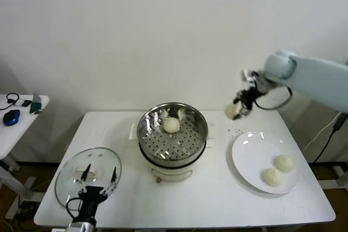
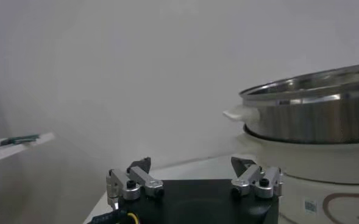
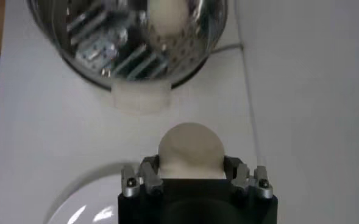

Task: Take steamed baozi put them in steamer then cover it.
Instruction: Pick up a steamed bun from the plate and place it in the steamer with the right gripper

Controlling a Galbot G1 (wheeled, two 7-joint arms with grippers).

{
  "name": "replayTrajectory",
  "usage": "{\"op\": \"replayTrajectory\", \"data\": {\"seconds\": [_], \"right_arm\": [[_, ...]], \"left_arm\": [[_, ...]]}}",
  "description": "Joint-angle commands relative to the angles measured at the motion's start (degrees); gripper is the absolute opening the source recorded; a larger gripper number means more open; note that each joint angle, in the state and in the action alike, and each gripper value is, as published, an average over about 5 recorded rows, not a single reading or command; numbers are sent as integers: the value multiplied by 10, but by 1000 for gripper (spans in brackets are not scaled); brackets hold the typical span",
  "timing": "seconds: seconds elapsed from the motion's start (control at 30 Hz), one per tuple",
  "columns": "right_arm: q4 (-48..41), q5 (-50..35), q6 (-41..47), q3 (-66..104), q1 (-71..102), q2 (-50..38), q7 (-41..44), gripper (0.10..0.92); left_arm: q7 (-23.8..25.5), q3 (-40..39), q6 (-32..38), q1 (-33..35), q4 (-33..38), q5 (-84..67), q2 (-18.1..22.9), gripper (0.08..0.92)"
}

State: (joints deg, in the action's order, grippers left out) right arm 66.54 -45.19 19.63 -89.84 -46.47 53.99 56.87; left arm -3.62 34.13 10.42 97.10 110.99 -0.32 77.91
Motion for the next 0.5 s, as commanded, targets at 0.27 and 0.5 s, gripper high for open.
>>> {"op": "replayTrajectory", "data": {"seconds": [0.27, 0.5], "right_arm": [[-42, -154, 31, -45, -25, 256, -34, 687], [-48, -139, 32, -65, 27, 303, -44, 687]], "left_arm": [[7, 0, -4, 5, 19, 10, 2, 823], [13, 2, -8, 15, 27, 16, -3, 823]]}}
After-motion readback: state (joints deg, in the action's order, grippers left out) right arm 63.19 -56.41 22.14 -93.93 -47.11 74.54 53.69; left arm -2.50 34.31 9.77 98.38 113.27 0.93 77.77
